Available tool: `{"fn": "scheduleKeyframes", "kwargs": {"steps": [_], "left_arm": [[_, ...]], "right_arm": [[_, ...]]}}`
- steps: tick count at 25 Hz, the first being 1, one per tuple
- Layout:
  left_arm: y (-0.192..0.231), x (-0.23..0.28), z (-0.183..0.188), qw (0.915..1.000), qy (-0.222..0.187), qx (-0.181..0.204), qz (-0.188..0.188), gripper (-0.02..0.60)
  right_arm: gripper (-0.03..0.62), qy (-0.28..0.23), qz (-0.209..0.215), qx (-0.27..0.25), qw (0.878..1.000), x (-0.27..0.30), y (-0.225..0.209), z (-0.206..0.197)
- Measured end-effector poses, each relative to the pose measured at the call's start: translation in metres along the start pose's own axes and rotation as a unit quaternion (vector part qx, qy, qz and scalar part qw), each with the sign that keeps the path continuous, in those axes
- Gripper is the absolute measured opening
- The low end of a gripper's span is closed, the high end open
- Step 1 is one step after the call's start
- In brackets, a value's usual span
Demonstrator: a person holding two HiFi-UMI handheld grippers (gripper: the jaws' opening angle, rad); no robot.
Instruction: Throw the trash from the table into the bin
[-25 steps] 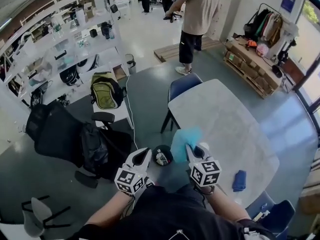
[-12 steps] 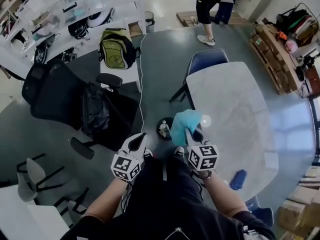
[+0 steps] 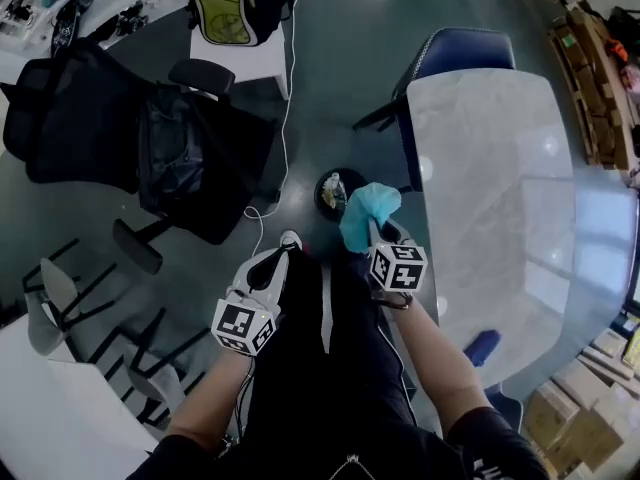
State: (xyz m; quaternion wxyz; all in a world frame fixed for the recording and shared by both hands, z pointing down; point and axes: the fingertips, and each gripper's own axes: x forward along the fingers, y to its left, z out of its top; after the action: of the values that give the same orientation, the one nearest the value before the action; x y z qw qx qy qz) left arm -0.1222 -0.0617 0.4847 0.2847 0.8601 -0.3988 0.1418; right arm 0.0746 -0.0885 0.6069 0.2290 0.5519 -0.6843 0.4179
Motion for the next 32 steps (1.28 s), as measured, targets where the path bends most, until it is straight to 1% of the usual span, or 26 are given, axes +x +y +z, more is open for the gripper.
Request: {"fn": "scheduleKeyframes", "kwargs": {"steps": [4,7,10,13,18,23,27,32], "left_arm": [[0.019,0.015,-0.059,0.9989,0.03,-0.034,0.014,0.002],[0.033,0.027,-0.095,0.9974,0.04,-0.056,0.022,0.002],[0.043,0.036,-0.126,0.9949,0.05,-0.082,0.03,0.002],[0.049,0.049,-0.155,0.9928,0.062,-0.099,0.026,0.002],[0.066,0.067,-0.188,0.9916,0.069,-0.106,0.029,0.002],[0.082,0.073,-0.209,0.9905,0.069,-0.112,0.04,0.002],[0.084,0.071,-0.222,0.9895,0.079,-0.113,0.043,0.002],[0.085,0.069,-0.237,0.9886,0.088,-0.114,0.043,0.002]], "right_arm": [[0.046,0.057,-0.005,0.044,0.997,0.067,-0.033,-0.055],[0.046,0.091,-0.009,0.075,0.993,0.11,-0.051,-0.098],[0.046,0.108,-0.014,0.078,0.991,0.152,-0.067,-0.138],[0.046,0.115,-0.016,0.072,0.991,0.198,-0.085,-0.169],[0.046,0.117,-0.022,0.048,0.992,0.27,-0.112,-0.206],[0.048,0.132,-0.041,0.02,0.99,0.335,-0.138,-0.24],[0.048,0.15,-0.056,0.005,0.987,0.368,-0.158,-0.261],[0.051,0.173,-0.068,-0.007,0.983,0.39,-0.175,-0.282]]}}
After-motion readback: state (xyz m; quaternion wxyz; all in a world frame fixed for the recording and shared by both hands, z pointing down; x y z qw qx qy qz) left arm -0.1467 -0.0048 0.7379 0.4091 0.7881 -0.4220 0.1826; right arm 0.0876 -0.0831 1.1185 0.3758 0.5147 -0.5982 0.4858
